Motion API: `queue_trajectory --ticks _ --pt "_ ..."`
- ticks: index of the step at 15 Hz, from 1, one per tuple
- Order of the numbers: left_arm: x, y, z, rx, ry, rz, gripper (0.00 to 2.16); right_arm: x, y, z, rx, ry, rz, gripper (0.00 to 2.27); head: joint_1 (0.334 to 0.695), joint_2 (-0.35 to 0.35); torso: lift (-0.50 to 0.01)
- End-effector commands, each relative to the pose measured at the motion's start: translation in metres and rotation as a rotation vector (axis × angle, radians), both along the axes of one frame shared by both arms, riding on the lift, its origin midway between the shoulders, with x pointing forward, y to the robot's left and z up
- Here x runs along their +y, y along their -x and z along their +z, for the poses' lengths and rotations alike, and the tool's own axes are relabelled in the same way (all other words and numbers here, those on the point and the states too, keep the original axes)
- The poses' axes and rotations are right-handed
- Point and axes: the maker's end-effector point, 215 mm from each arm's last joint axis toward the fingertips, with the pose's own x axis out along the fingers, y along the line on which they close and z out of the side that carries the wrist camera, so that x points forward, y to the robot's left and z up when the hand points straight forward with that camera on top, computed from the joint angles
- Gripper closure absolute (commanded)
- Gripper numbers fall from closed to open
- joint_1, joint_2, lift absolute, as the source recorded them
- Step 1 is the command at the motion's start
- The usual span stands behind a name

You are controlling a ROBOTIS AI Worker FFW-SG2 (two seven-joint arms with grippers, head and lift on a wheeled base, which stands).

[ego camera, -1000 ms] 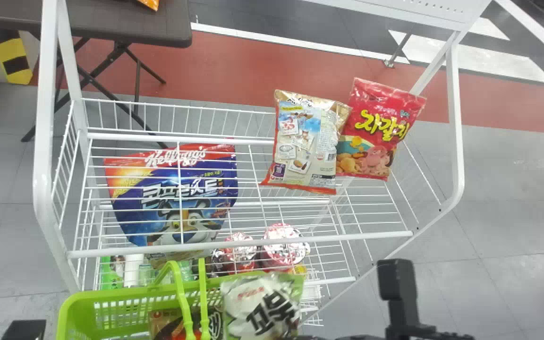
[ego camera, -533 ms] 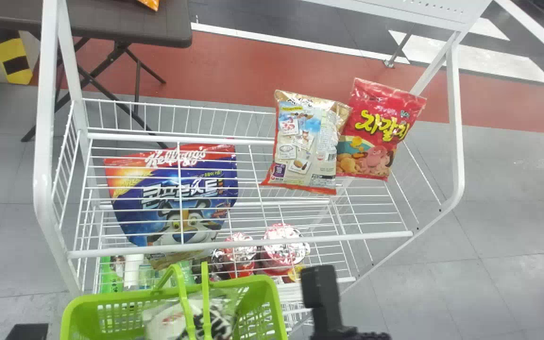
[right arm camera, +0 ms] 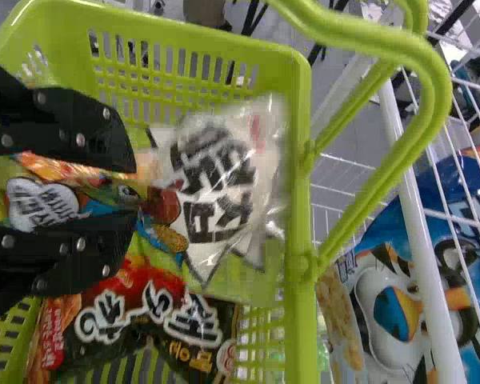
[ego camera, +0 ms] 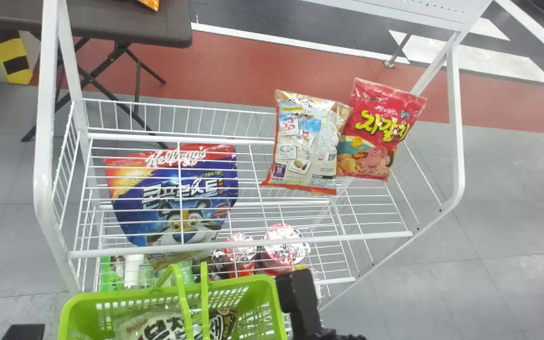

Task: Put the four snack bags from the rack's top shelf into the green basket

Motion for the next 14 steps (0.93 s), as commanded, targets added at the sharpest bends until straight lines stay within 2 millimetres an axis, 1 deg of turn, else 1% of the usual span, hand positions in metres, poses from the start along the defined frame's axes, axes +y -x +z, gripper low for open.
queue_trajectory --ticks 1,2,3,4,6,7,8,9,11,13,14 --pt "-0.002 0.0 0.001 -0.001 0.003 -0.002 1.76 -0.029 -0.018 0.009 -0.061 0.031 -0.047 0.06 0.695 -0.35 0.0" --pt "-0.002 0.0 0.001 -0.002 0.002 -0.002 1.76 -0.045 -0.041 0.019 -0.145 0.044 -0.084 0.07 0.695 -0.35 0.0" --pt "-0.002 0.0 0.001 -0.002 0.002 -0.002 1.76 -0.063 -0.073 0.034 -0.271 0.069 -0.129 0.07 0.695 -0.35 0.0" --pt "-0.002 0.0 0.001 -0.002 0.003 -0.001 1.76 -0.08 -0.106 0.053 -0.411 0.106 -0.169 0.08 0.695 -0.35 0.0" --pt "-0.003 0.001 0.0 -0.001 0.001 -0.004 1.76 -0.121 -0.167 0.094 -0.683 0.23 -0.272 0.08 0.695 -0.35 0.0" --pt "-0.003 0.001 0.0 0.0 0.001 -0.004 1.76 -0.138 -0.189 0.107 -0.761 0.282 -0.31 0.08 0.695 -0.35 0.0" --pt "-0.003 0.001 0.001 -0.001 0.001 -0.004 1.76 -0.156 -0.211 0.115 -0.82 0.336 -0.354 0.08 0.695 -0.35 0.0" --pt "-0.003 0.002 0.0 0.0 0.0 -0.005 1.76 -0.18 -0.228 0.119 -0.847 0.388 -0.409 0.08 0.695 -0.35 0.0" --pt "-0.003 0.002 0.0 0.0 0.0 -0.005 1.76 -0.22 -0.256 0.124 -0.866 0.452 -0.487 0.08 0.695 -0.35 0.0" --pt "-0.003 0.002 0.0 0.0 0.0 -0.005 1.76 -0.25 -0.278 0.127 -0.874 0.515 -0.536 0.08 0.695 -0.35 0.0" --pt "-0.003 0.001 0.001 -0.001 -0.001 -0.004 1.76 -0.259 -0.289 0.124 -0.871 0.54 -0.545 0.08 0.695 -0.35 0.0"
